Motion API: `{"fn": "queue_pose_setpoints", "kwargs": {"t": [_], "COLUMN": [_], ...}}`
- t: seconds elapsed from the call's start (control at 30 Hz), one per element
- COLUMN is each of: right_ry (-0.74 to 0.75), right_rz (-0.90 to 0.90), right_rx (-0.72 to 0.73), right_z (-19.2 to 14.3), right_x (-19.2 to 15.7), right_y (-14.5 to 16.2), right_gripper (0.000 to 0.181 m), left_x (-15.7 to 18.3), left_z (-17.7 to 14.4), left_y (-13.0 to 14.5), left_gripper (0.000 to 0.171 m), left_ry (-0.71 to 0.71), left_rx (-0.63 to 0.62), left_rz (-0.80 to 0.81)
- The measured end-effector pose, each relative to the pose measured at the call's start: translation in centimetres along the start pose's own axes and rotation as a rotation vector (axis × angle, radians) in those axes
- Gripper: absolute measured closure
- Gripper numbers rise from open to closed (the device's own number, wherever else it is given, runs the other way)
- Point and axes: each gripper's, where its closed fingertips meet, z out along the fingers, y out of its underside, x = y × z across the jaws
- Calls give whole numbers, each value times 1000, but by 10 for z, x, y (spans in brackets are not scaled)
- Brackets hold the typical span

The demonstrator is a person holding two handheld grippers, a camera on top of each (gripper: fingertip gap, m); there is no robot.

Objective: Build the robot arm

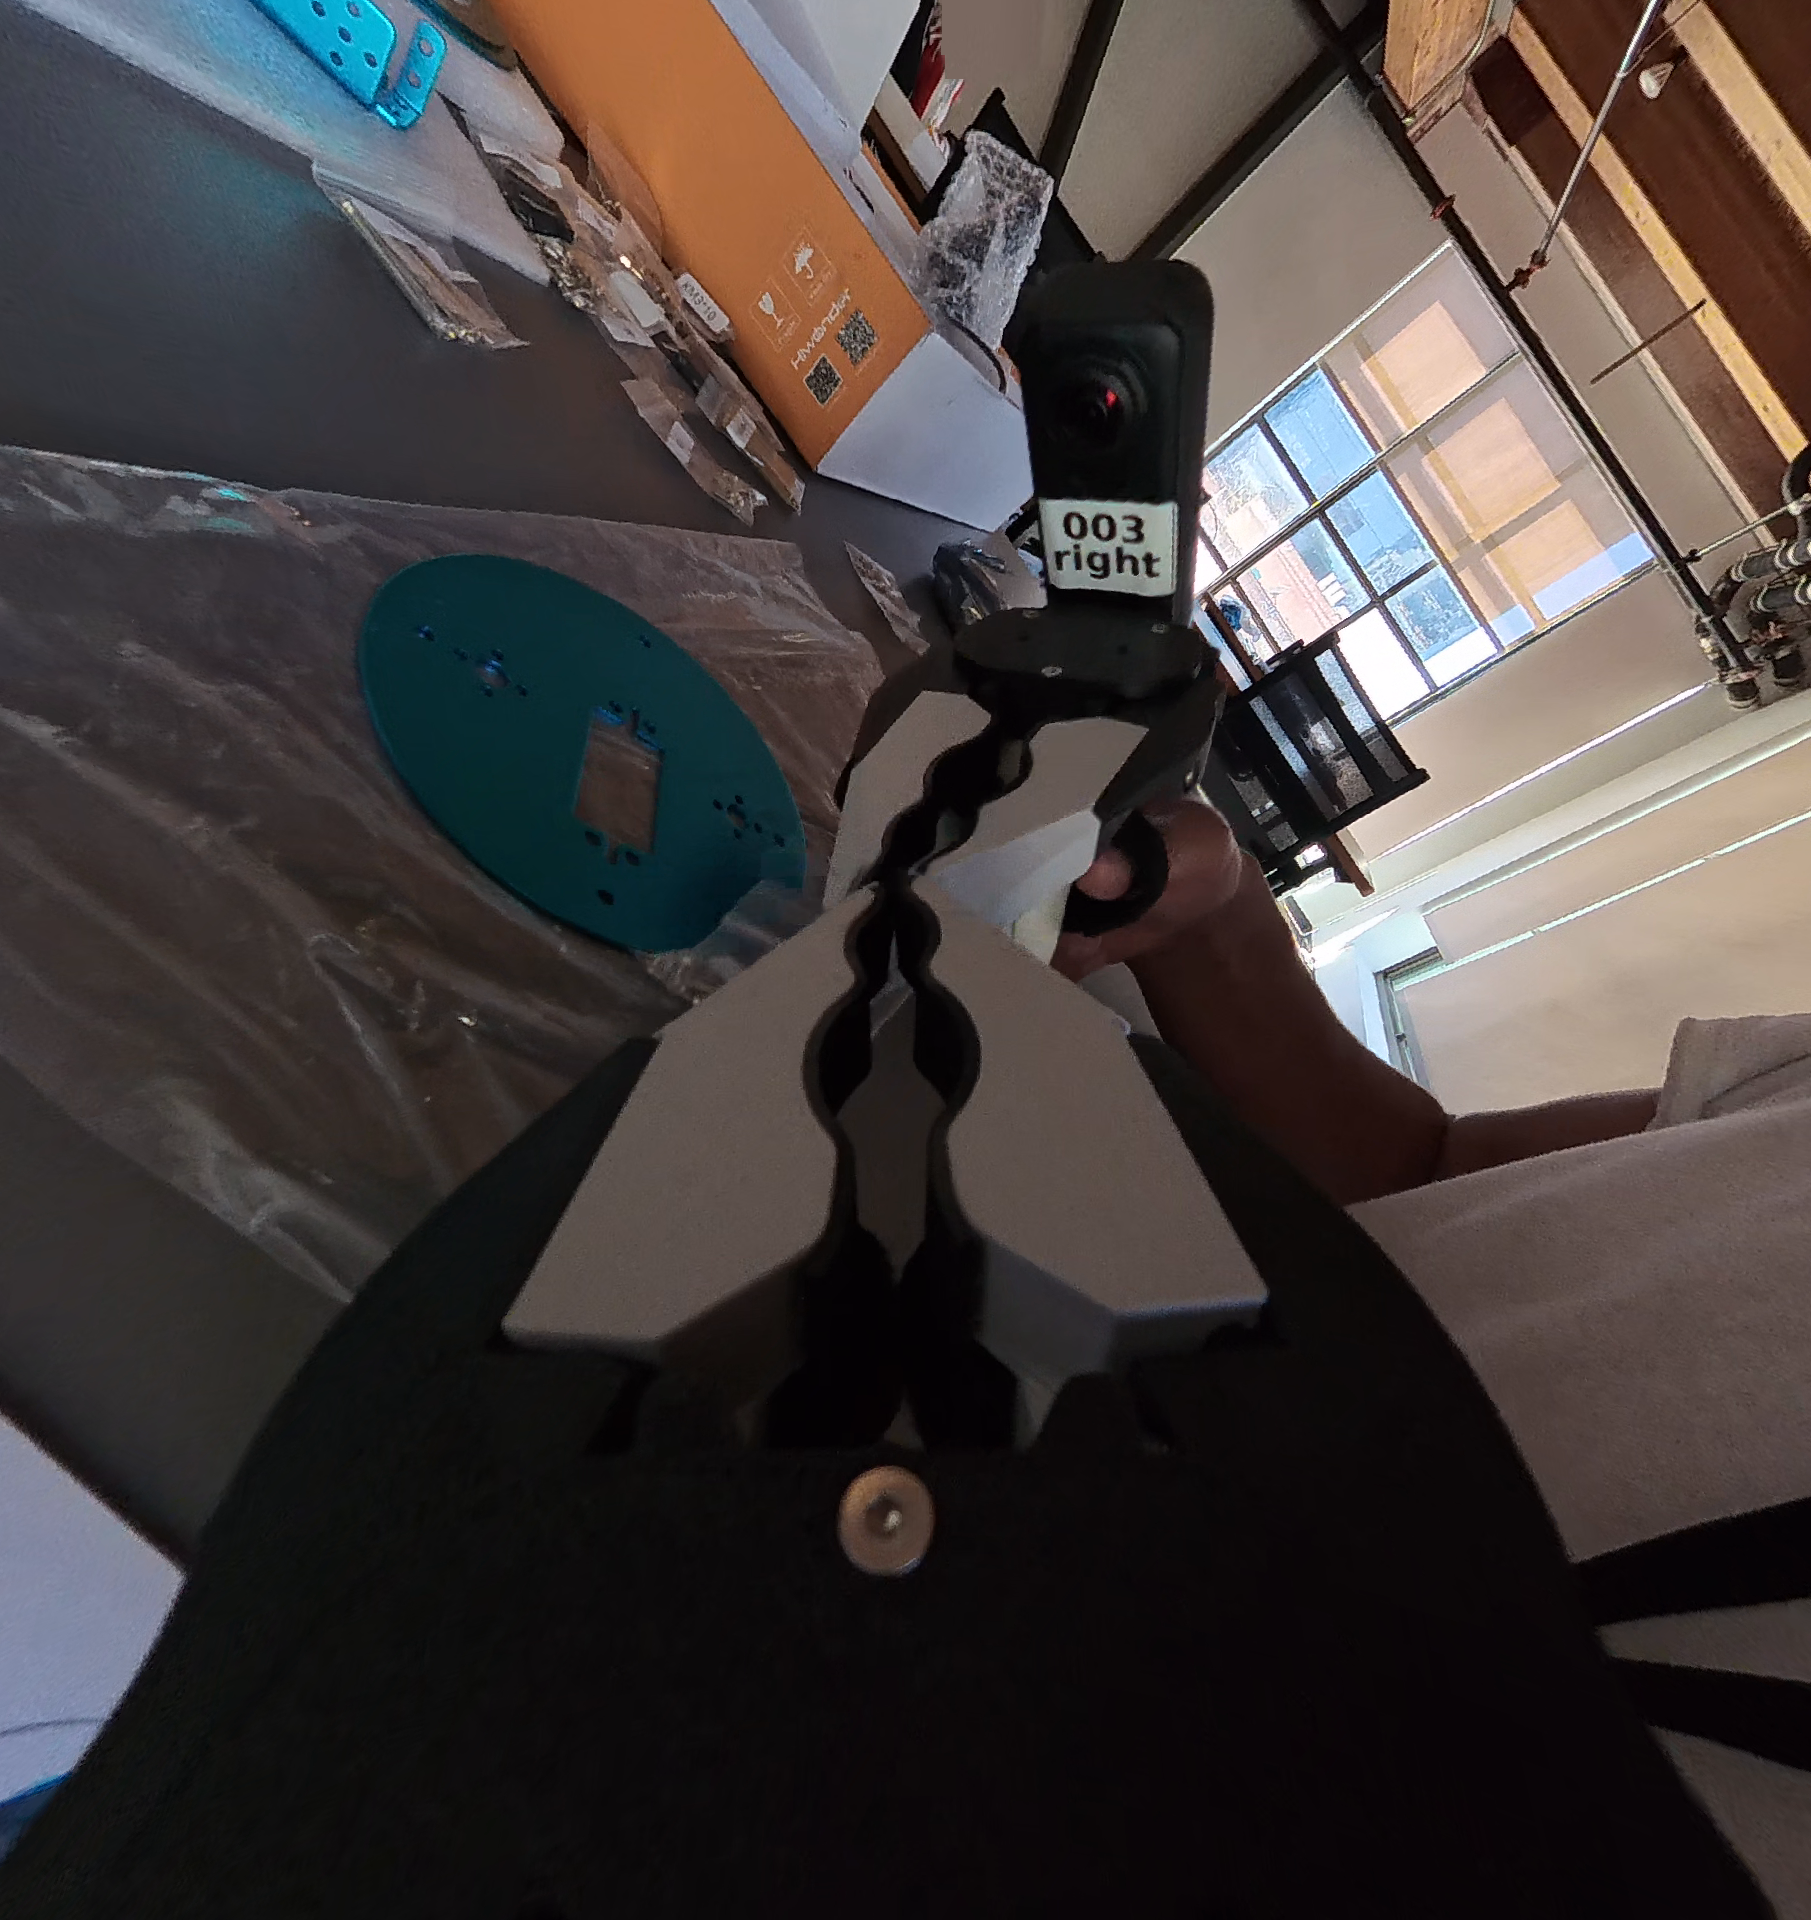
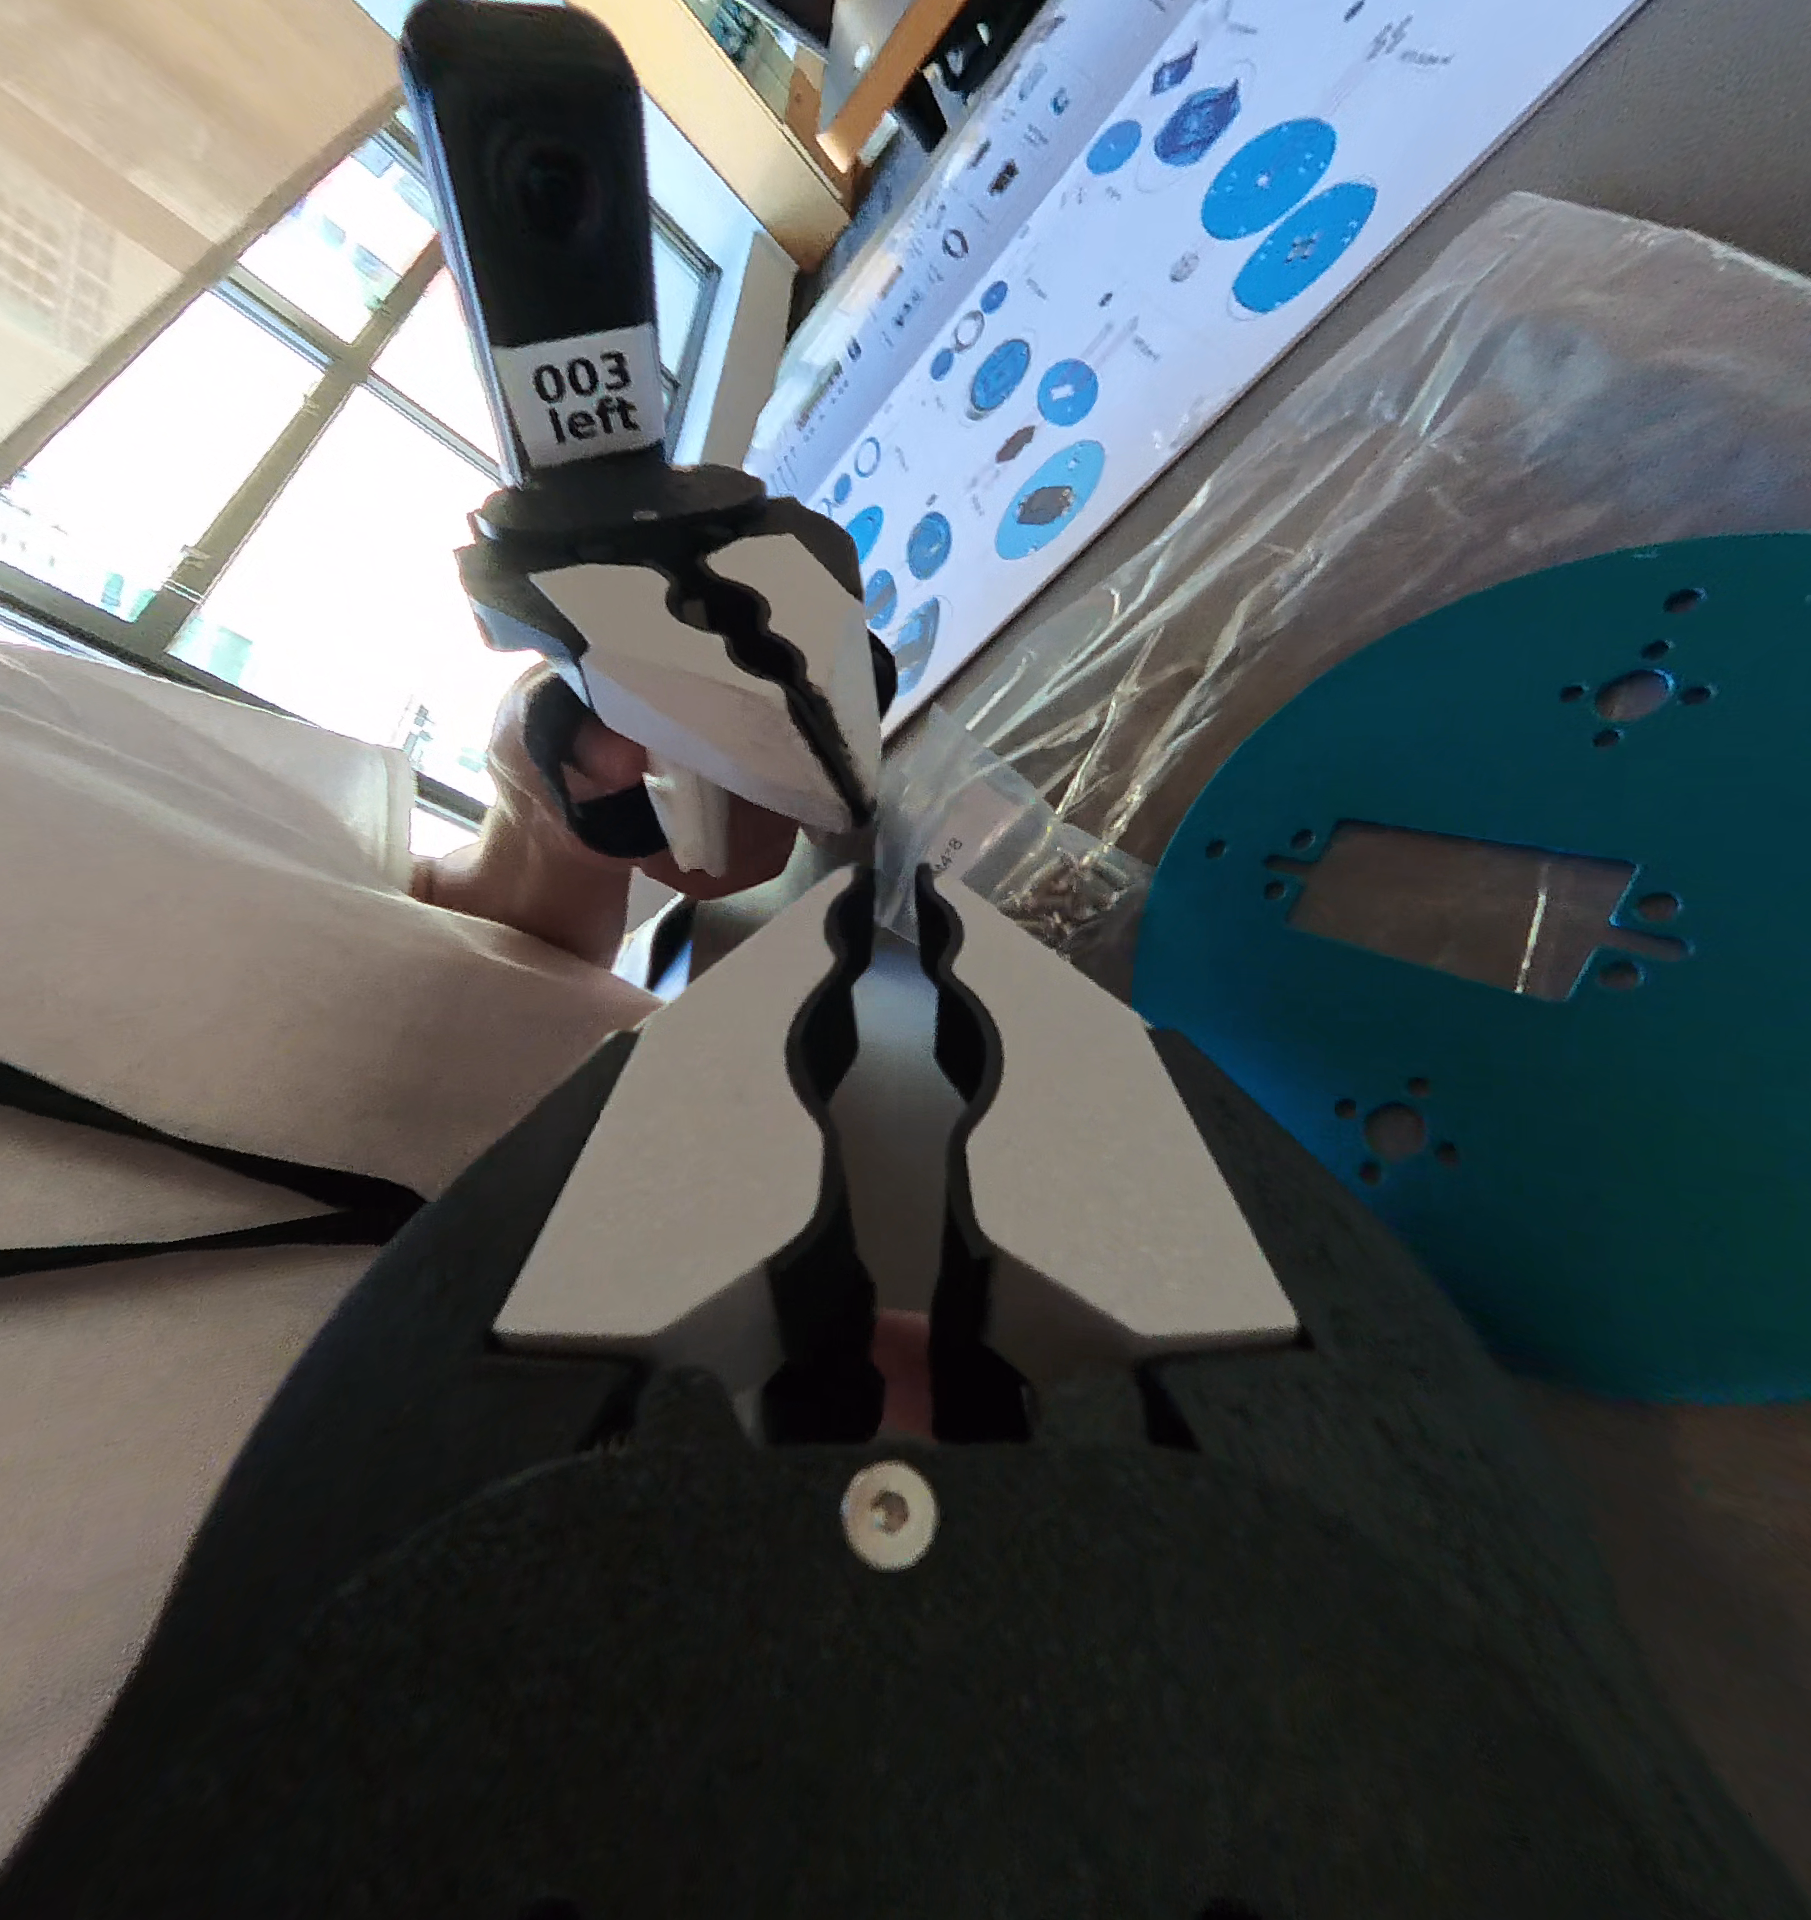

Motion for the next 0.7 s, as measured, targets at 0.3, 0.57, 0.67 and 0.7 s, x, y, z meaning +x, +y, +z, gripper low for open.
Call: {"fn": "queue_pose_setpoints", "kwargs": {"t": [0.3,0.57,0.67,0.7], "right_ry": [61,166,138,136], "right_rz": [-64,-223,-186,-184], "right_rx": [62,47,54,52], "right_z": [-7,1,0,0], "right_x": [1,-4,-4,-4], "right_y": [-12,-13,-13,-12], "right_gripper": [181,181,181,181], "left_x": [-16,-10,-9,-7], "left_z": [-19,-15,-14,-13], "left_y": [-2,0,-1,0], "left_gripper": [156,152,162,168], "left_ry": [-136,-83,-69,-56], "left_rx": [33,70,75,74], "left_rz": [-8,-128,-117,-115]}}
